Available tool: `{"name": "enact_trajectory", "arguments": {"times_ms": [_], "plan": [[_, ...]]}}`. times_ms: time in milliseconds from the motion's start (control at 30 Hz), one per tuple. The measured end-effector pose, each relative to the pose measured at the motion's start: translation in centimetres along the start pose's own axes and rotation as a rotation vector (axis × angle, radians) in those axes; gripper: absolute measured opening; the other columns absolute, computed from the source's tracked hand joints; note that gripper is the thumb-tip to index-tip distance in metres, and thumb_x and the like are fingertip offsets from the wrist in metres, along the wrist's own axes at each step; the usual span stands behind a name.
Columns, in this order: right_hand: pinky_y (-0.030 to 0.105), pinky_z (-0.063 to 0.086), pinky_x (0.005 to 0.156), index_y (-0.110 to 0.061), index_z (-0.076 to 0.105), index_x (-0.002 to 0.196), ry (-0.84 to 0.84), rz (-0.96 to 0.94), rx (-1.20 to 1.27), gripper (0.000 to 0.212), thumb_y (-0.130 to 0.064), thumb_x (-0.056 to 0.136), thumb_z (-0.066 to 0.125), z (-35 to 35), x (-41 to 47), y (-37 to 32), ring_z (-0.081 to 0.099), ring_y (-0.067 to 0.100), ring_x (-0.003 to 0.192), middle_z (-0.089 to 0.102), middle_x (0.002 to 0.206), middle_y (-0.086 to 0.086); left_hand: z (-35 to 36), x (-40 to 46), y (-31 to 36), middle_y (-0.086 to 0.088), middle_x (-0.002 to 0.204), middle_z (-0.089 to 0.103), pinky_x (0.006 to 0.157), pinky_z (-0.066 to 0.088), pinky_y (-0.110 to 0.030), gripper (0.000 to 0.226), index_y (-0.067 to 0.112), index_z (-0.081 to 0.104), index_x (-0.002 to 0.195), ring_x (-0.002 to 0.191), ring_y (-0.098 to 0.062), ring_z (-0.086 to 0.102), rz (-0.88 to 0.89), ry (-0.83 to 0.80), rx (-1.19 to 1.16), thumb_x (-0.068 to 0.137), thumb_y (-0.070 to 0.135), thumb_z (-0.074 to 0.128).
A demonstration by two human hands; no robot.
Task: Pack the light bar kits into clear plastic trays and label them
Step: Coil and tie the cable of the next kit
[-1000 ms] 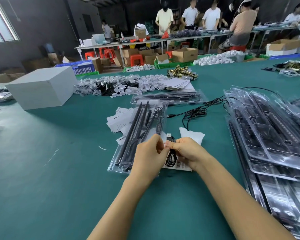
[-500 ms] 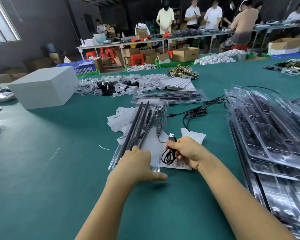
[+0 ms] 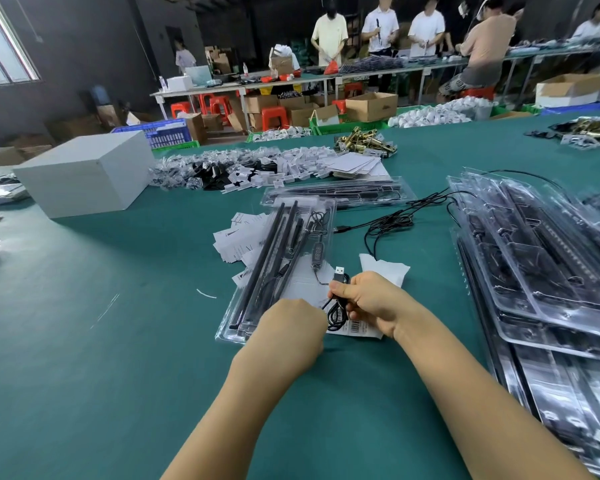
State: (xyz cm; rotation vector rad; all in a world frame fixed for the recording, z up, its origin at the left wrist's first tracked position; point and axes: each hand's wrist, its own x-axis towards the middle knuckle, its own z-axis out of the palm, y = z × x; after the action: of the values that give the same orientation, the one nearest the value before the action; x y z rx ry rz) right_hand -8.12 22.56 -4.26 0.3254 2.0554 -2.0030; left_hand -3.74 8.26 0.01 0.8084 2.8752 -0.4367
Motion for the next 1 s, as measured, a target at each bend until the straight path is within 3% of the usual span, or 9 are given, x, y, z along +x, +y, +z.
{"name": "enact_trajectory", "arguments": {"times_ms": [167, 333, 533, 600, 667, 733, 867, 933, 1000], "plan": [[0.016, 0.043, 0.042, -0.008, 0.056, 0.064, 0.035, -0.003, -0.046, 0.030, -0.015, 0.093, 0.061, 0.2, 0.1, -0.2, 0.040, 0.010, 0.051, 0.055, 0.089, 0.016, -0.4, -0.3, -2.8, -0.007, 0.072, 0.043, 0.060, 0.030, -0.032, 0.028, 0.012, 0.031, 0.068, 0.076, -0.031, 0.044, -0.056, -0.009, -0.262, 0.091, 0.021, 0.044], [0.016, 0.046, 0.043, -0.003, 0.065, 0.074, 0.033, 0.027, 0.037, 0.021, -0.016, 0.091, 0.064, 1.3, 0.1, -0.5, 0.047, 0.007, 0.047, 0.052, 0.065, 0.004, 0.1, -0.7, -5.3, -0.007, 0.078, 0.061, 0.063, 0.046, -0.033, 0.023, 0.016, 0.042, 0.068, 0.085, -0.027, 0.067, -0.073, -0.034, -0.569, 0.090, 0.019, 0.048], [0.017, 0.050, 0.047, -0.003, 0.057, 0.077, 0.069, -0.028, -0.064, 0.023, -0.017, 0.094, 0.060, 3.2, -0.2, -0.2, 0.052, 0.009, 0.050, 0.055, 0.076, 0.008, 0.4, -1.0, -6.6, 0.000, 0.070, 0.058, 0.076, 0.056, -0.045, 0.026, 0.011, 0.040, 0.067, 0.074, -0.015, 0.072, -0.104, -0.032, -0.798, 0.092, 0.009, 0.047], [0.022, 0.054, 0.054, -0.003, 0.055, 0.080, 0.104, -0.080, -0.162, 0.023, -0.020, 0.096, 0.056, 3.5, -0.3, -0.1, 0.055, 0.006, 0.044, 0.055, 0.073, 0.007, 0.4, -1.1, -6.7, 0.002, 0.069, 0.060, 0.077, 0.057, -0.041, 0.026, 0.011, 0.040, 0.067, 0.072, -0.013, 0.072, -0.111, -0.042, -0.854, 0.092, 0.008, 0.047], [0.036, 0.059, 0.071, -0.003, 0.055, 0.083, 0.123, -0.112, -0.261, 0.024, -0.022, 0.097, 0.053, 3.6, -0.2, 0.1, 0.058, 0.006, 0.043, 0.055, 0.070, 0.005, 0.3, -1.2, -6.9, 0.003, 0.069, 0.061, 0.075, 0.057, -0.035, 0.026, 0.011, 0.041, 0.067, 0.072, -0.012, 0.072, -0.121, -0.050, -0.890, 0.092, 0.007, 0.047], [0.043, 0.057, 0.081, -0.005, 0.052, 0.082, 0.113, -0.129, -0.346, 0.022, -0.021, 0.098, 0.051, 3.7, -0.3, 0.0, 0.060, 0.008, 0.047, 0.053, 0.068, 0.004, 0.4, -1.2, -7.0, 0.002, 0.070, 0.061, 0.078, 0.057, -0.037, 0.026, 0.011, 0.042, 0.067, 0.072, -0.013, 0.073, -0.133, -0.047, -0.924, 0.092, 0.007, 0.048], [0.034, 0.054, 0.066, -0.011, 0.042, 0.075, 0.188, -0.214, -0.502, 0.026, -0.022, 0.095, 0.053, 4.2, -0.6, 0.3, 0.065, 0.012, 0.054, 0.055, 0.067, 0.004, 0.4, -1.3, -7.0, -0.001, 0.076, 0.065, 0.082, 0.057, -0.044, 0.025, 0.012, 0.042, 0.067, 0.074, -0.013, 0.073, -0.122, -0.051, -0.903, 0.091, 0.009, 0.048], [0.029, 0.053, 0.059, -0.010, 0.042, 0.085, 0.285, -0.270, -0.533, 0.022, -0.024, 0.093, 0.058, 4.6, -0.8, 0.6, 0.067, 0.016, 0.061, 0.060, 0.076, 0.006, 0.4, -1.3, -7.0, -0.004, 0.079, 0.067, 0.084, 0.055, -0.049, 0.025, 0.012, 0.042, 0.066, 0.075, -0.014, 0.072, -0.117, -0.051, -0.896, 0.091, 0.010, 0.049], [0.037, 0.052, 0.065, -0.010, 0.037, 0.096, 0.365, -0.322, -0.567, 0.030, -0.024, 0.090, 0.063, 4.8, -1.0, 0.6, 0.065, 0.027, 0.070, 0.060, 0.081, 0.010, 0.4, -1.4, -6.9, -0.007, 0.083, 0.067, 0.084, 0.054, -0.050, 0.025, 0.012, 0.043, 0.066, 0.077, -0.016, 0.072, -0.117, -0.048, -0.872, 0.091, 0.012, 0.050]]}}
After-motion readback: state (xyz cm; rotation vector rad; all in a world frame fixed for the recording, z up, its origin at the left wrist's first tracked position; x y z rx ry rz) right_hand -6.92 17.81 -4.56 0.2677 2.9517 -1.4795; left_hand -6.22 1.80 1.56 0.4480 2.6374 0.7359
